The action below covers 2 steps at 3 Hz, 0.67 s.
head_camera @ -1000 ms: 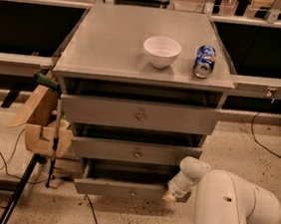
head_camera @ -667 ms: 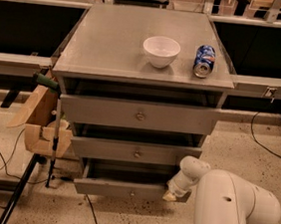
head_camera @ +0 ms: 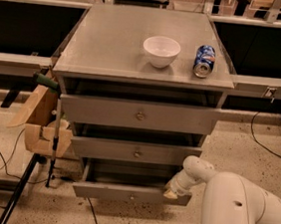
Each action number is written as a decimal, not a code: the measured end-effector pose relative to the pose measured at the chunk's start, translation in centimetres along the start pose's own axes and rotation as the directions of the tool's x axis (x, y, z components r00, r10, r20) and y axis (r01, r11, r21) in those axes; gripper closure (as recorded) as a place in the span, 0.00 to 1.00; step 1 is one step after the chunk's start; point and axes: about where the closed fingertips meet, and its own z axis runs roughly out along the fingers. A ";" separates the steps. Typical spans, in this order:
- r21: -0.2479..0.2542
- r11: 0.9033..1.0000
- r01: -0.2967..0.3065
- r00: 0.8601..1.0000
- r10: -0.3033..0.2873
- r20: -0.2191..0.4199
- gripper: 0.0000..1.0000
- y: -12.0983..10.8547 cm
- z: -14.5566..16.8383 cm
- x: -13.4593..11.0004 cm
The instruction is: Open bottom drawer
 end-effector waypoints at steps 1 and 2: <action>0.000 1.000 0.000 1.000 0.000 0.000 0.81 -0.3 0.0 -0.1; 0.004 1.000 0.003 1.000 -0.003 0.021 0.58 0.6 0.3 0.3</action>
Offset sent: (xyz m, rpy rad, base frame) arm -0.1558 -0.0207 -0.0388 0.3222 -0.1405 -0.0418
